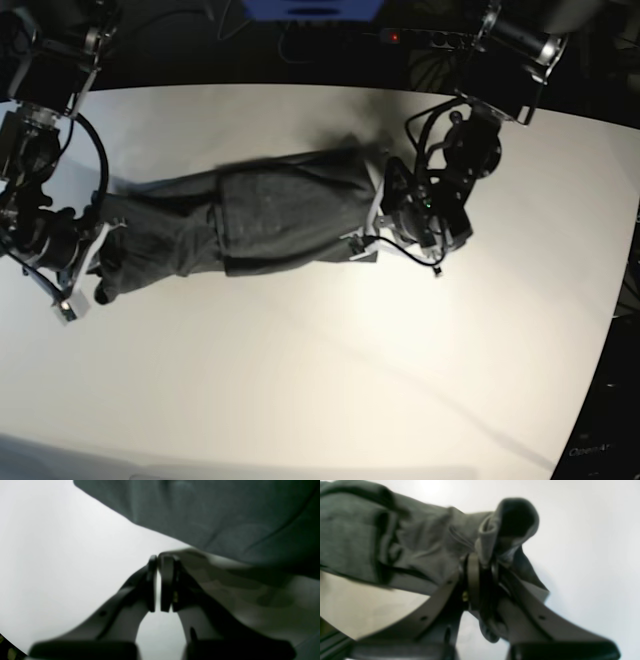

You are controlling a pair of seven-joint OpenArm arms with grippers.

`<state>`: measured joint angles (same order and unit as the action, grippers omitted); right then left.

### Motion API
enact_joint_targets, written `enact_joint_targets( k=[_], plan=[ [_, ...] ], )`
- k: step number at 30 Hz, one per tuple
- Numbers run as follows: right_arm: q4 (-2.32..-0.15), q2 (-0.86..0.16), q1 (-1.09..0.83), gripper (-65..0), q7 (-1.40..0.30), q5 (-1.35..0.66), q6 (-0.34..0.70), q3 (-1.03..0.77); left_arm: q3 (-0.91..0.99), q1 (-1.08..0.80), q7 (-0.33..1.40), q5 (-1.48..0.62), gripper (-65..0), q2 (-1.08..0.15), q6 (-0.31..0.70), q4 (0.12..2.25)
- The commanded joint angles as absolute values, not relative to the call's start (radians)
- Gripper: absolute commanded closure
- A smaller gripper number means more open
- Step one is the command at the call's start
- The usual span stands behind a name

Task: Fold the T-shirt properly
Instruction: 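Lift the strip end with the right gripper and fold it toward the left gripper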

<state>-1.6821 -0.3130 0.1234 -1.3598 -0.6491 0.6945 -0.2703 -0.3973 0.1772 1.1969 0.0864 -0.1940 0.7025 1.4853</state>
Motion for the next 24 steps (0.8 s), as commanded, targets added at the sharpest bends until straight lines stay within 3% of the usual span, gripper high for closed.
enact_joint_targets(
  k=[1,9,24],
  plan=[
    [-1.716,-0.317,0.142,-0.7,-1.365,-0.665,0.698,-0.274,-0.397,0.188,1.185,0.081,-3.1,-0.189,0.698,1.489],
    [-1.822,-0.219,0.097,-0.7,-1.396,-0.665,0.698,-0.269,-0.397,0.188,1.185,0.081,-3.1,-0.188,0.698,1.491],
    [-1.870,-0.050,0.113,-0.7,-1.396,-0.670,0.698,-0.021,-0.397,0.188,1.184,0.081,-3.1,-0.188,0.698,1.492]
  ],
)
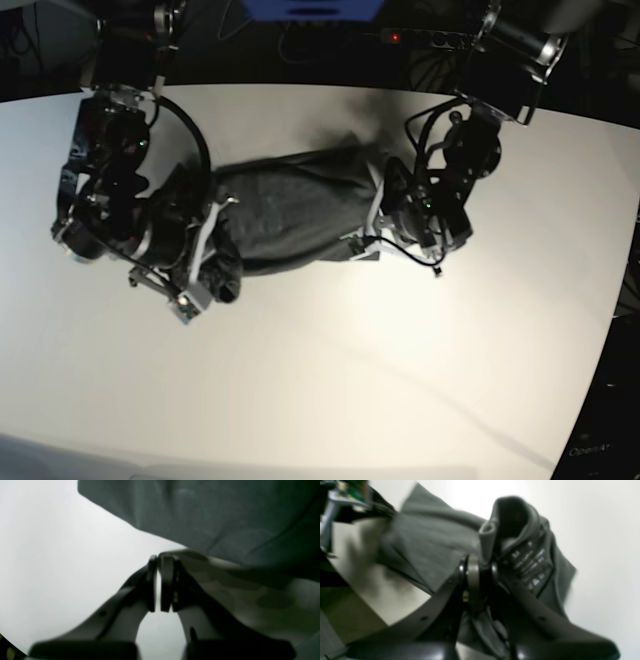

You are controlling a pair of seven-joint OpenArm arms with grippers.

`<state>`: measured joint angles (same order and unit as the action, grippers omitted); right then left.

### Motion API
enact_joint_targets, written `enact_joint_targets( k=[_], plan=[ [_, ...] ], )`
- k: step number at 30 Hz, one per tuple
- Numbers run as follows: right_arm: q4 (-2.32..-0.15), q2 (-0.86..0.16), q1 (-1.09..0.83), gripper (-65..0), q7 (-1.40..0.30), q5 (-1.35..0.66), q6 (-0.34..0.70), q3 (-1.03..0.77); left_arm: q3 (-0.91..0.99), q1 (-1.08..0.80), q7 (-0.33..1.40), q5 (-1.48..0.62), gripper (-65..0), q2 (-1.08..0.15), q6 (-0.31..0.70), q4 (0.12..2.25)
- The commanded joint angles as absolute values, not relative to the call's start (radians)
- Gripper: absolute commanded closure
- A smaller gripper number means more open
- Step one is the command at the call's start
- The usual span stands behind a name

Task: Fold the T-shirt properly
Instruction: 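Lift the strip end with the right gripper and fold it toward the left gripper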

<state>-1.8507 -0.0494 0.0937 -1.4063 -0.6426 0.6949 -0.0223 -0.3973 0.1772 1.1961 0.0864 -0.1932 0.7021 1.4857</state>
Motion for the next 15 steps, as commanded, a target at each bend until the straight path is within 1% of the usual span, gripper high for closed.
enact_joint_targets(
  k=[1,9,15],
  plan=[
    [-1.870,-0.038,0.116,-0.7,-1.396,-0.670,0.698,-0.007,-0.397,0.188,1.184,0.081,-3.1,-0.188,0.698,1.494],
    [-1.870,0.016,0.124,-0.7,-1.396,-0.670,0.698,0.038,-0.397,0.188,1.184,0.081,-3.1,-0.189,0.698,1.498],
    [-1.863,0.081,0.128,-0.7,-1.396,-0.670,0.688,0.044,-0.397,0.188,1.184,0.081,-3.1,-0.188,0.698,1.497]
  ],
)
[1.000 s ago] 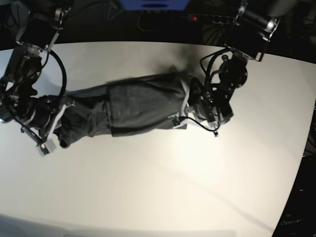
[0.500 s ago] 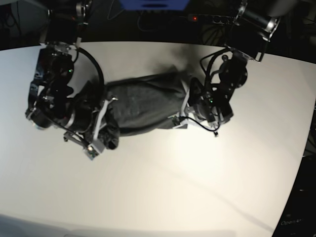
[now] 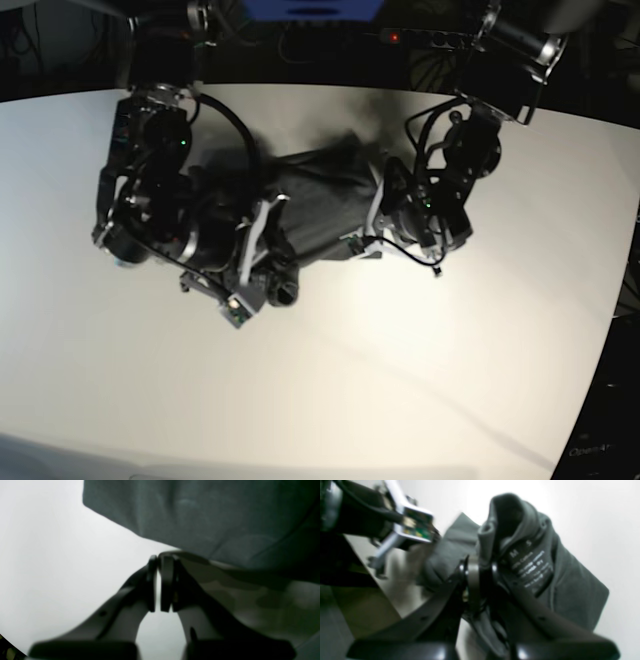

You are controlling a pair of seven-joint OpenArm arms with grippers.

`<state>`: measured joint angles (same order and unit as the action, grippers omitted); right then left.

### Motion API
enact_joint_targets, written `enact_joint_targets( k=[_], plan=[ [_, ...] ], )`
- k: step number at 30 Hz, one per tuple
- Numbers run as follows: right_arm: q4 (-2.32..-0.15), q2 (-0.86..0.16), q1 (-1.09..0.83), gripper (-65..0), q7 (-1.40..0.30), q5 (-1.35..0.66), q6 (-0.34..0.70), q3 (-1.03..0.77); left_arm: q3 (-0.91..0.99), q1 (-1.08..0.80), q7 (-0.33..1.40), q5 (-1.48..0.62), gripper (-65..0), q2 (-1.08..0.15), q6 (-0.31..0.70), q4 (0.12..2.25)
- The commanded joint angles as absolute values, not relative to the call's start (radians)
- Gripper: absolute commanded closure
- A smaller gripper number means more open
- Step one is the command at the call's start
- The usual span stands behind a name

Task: Fold the T-shirt properly
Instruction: 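Lift the strip end with the right gripper and fold it toward the left gripper, then lay the folded end over the bundle and press with both grippers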

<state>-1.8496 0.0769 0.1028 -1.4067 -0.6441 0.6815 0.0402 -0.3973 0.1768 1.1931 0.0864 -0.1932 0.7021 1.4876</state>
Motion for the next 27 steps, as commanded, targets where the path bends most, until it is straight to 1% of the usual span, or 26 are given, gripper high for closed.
enact_joint_targets(
  k=[1,5,7,13,20,27],
  plan=[
    [-1.863,0.087,0.128,-0.7,-1.396,-0.670,0.679,0.056,-0.397,0.188,1.184,0.081,-3.1,-0.186,0.698,1.498],
    [-1.863,0.099,0.122,-0.7,-1.396,-0.671,0.599,0.133,-0.397,0.186,1.184,0.081,-3.1,-0.186,0.698,1.498],
    [-1.863,0.114,0.116,-0.7,-1.396,-0.671,0.579,0.157,-0.397,0.186,1.184,0.081,-3.1,-0.186,0.698,1.500],
    [-1.862,0.151,0.097,-0.7,-1.396,-0.671,0.578,0.174,-0.397,0.186,1.184,0.081,-3.1,-0.186,0.698,1.500],
    [-1.834,0.156,0.091,-0.7,-1.396,-0.705,0.581,0.203,-0.397,0.180,1.184,0.081,-3.1,-0.186,0.698,1.500],
    [-1.701,0.153,0.102,-0.7,-1.294,-0.743,0.581,0.269,-0.395,0.179,1.184,0.081,-3.1,-0.186,0.698,1.500]
  ],
)
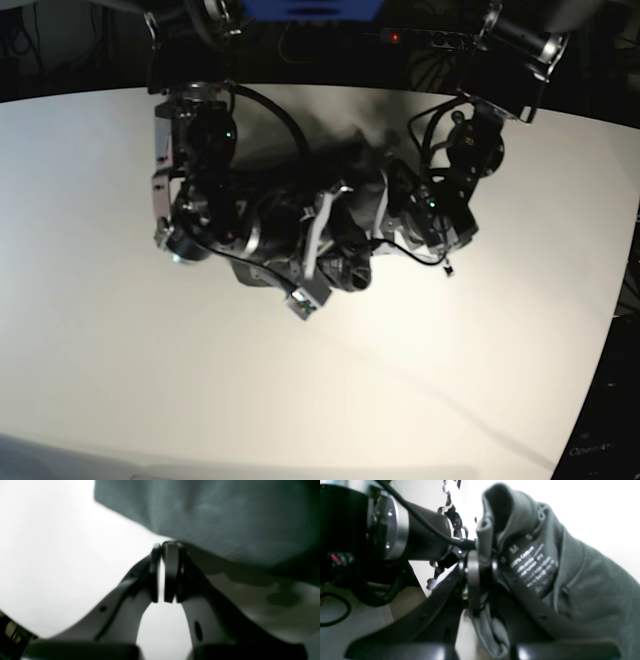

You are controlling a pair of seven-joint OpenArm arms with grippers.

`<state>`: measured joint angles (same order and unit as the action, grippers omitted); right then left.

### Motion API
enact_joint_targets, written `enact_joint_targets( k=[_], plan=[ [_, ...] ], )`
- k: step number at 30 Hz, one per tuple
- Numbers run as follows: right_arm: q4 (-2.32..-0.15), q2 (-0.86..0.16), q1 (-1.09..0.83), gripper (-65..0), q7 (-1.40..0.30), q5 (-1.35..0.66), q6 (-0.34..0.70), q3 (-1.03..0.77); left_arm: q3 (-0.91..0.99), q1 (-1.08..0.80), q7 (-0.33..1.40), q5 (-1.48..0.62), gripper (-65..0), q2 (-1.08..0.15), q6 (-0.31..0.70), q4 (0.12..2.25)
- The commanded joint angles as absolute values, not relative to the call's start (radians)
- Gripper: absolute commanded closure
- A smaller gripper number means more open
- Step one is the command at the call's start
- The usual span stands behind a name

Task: Fold the T-shirt properly
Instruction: 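Lay the folded end over the bundle and press with both grippers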

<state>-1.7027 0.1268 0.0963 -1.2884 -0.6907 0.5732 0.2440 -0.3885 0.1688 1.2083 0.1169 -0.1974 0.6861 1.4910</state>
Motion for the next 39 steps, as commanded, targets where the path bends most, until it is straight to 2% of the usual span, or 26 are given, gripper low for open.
enact_joint_targets(
  k=[1,5,16,23,27,35,37,39],
  plan=[
    [-1.682,0.151,0.111,-0.7,-1.279,-0.743,0.581,0.282,-0.397,0.179,1.184,0.081,-3.1,-0.186,0.698,1.500],
    [-1.641,0.151,0.116,-0.7,-1.245,-0.743,0.581,0.309,-0.392,0.171,1.184,0.081,-3.1,-0.188,0.698,1.515],
    [-1.641,0.140,0.116,-0.9,-1.231,-0.742,0.582,0.306,-0.389,0.130,1.251,0.081,-3.1,-0.203,0.698,1.748],
    [-1.641,0.134,0.116,-0.9,-1.230,-0.743,0.585,0.305,-0.386,0.104,1.247,0.081,-3.1,-0.225,0.698,1.781],
    [-1.641,0.134,0.108,-1.3,-1.230,-0.743,0.645,0.303,-0.386,0.104,1.245,0.081,-3.1,-0.225,0.698,1.779],
    [-1.630,0.136,0.105,-1.9,-1.236,-0.745,0.688,0.300,-0.390,0.102,1.251,0.081,-3.1,-0.225,0.698,1.782],
    [-1.598,0.136,0.108,-5.9,-1.236,-0.765,0.698,0.300,-0.392,0.091,1.251,0.081,-3.1,-0.225,0.698,1.788],
    [-1.537,0.134,0.116,-13.5,-1.233,-0.823,0.698,0.302,-0.389,0.079,1.251,0.082,-3.1,-0.231,0.698,1.791]
  ],
)
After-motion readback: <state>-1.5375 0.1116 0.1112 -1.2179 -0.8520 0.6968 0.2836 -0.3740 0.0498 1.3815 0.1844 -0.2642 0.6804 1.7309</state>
